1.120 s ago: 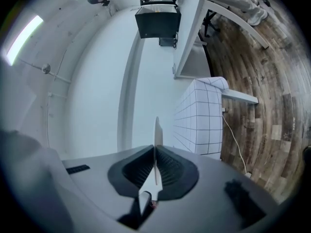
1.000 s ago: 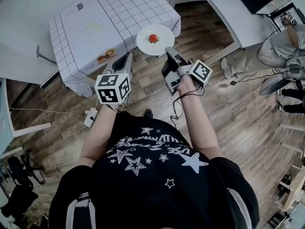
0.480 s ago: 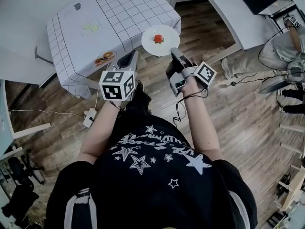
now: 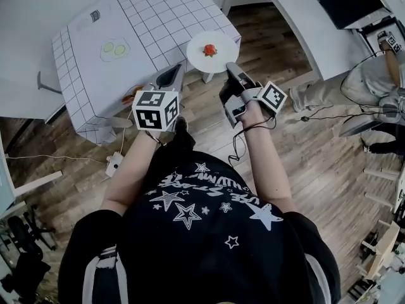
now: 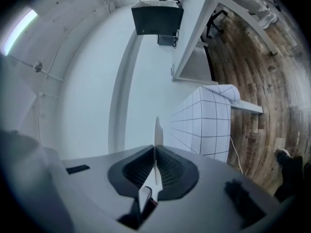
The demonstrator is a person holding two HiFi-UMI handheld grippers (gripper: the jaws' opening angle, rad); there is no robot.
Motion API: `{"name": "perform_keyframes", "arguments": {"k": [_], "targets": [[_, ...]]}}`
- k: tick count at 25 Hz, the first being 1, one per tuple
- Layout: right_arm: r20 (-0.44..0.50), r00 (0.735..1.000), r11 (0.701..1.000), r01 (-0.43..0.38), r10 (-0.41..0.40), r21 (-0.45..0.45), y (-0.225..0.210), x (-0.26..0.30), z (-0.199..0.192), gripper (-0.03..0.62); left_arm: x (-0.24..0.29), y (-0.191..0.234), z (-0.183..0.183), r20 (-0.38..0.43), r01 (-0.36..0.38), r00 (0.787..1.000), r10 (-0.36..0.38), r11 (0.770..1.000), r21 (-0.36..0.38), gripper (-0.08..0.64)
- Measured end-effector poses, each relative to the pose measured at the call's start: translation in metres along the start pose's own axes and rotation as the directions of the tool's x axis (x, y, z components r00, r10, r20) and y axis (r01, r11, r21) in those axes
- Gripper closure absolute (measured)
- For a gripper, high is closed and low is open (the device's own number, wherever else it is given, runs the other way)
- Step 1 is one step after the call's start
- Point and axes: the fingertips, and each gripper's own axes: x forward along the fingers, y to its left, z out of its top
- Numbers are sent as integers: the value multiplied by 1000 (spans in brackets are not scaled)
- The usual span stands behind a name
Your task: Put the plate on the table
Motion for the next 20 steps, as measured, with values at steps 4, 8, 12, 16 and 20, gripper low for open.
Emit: {"name": "perform_keyframes", "arguments": {"k": [4,8,12,16,20], "targets": [[-16,1000,1000,0,0,-3,-1,41,13,572,25,33,17,9,-17,1000,17,1000,-18,551],[-29,1000,1000,-8,7,-12,3,77,27,572,47,62,34,20,-24,999,25,999,-35,551],[-32,999,999,22,-23,-32,-2,108,41,572,67,87,45,31,-23,999,24,998,-56,551],[-32,999,998,32,-34,-54,-4,135,52,572,83,111,57,43,-19,999,22,998,-67,551],[-32,999,998,37,-38,-47,-8,153,58,572,96,127,60,33,-22,999,24,997,-69,551]]}}
